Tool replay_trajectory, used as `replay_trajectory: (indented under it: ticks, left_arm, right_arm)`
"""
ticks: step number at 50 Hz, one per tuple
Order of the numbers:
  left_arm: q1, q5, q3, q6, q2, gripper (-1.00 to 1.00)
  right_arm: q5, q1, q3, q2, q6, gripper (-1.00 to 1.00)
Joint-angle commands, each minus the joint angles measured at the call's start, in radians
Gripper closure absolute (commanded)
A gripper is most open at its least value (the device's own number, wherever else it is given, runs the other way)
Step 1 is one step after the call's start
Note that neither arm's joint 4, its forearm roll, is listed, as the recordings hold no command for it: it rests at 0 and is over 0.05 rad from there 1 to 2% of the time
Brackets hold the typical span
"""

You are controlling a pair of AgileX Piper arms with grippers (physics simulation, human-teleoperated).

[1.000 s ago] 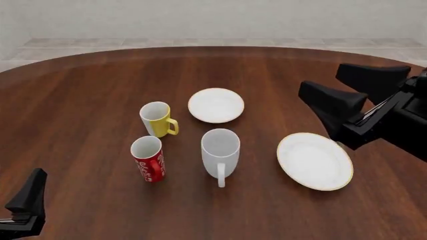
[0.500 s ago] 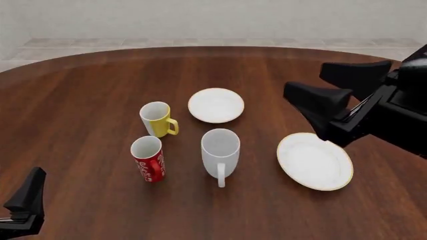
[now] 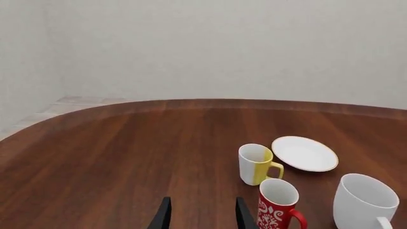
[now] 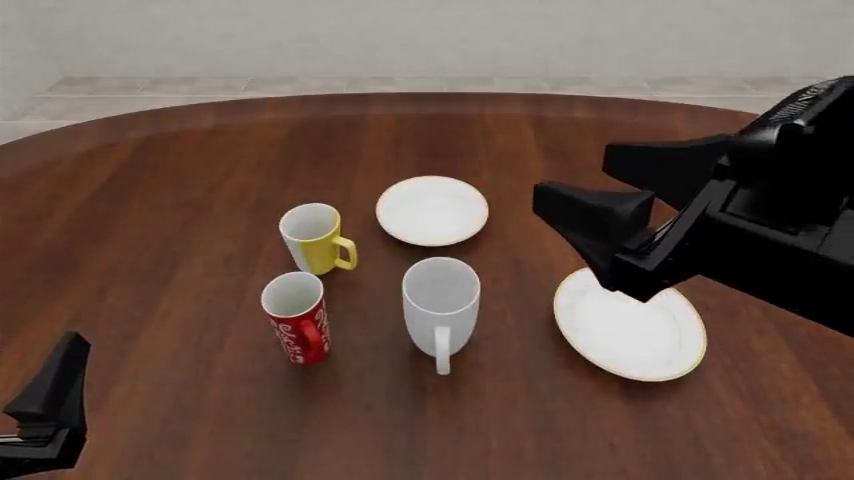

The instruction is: Put the white mug on the left plate.

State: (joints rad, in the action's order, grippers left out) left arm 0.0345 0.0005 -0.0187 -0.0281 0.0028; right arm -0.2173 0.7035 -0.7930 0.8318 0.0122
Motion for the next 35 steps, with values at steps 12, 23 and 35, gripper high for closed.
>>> replay_trajectory:
  ticks: [12,23,35]
  left_arm:
    - [0.002,0.001,0.003,0.001,-0.002,-1.00]
    - [0.001,-0.001,0.003,0.001,-0.002,-1.00]
    - [0.002,-0.005,0.006,-0.001,-0.002,-1.00]
  right_arm:
    - [0.053,-0.051,0.094,0.047,0.072,-1.00]
    - [0.085,-0.060,0.132,0.078,0.090,-1.00]
    - [0.109,-0.048,0.150,0.097,0.098,-1.00]
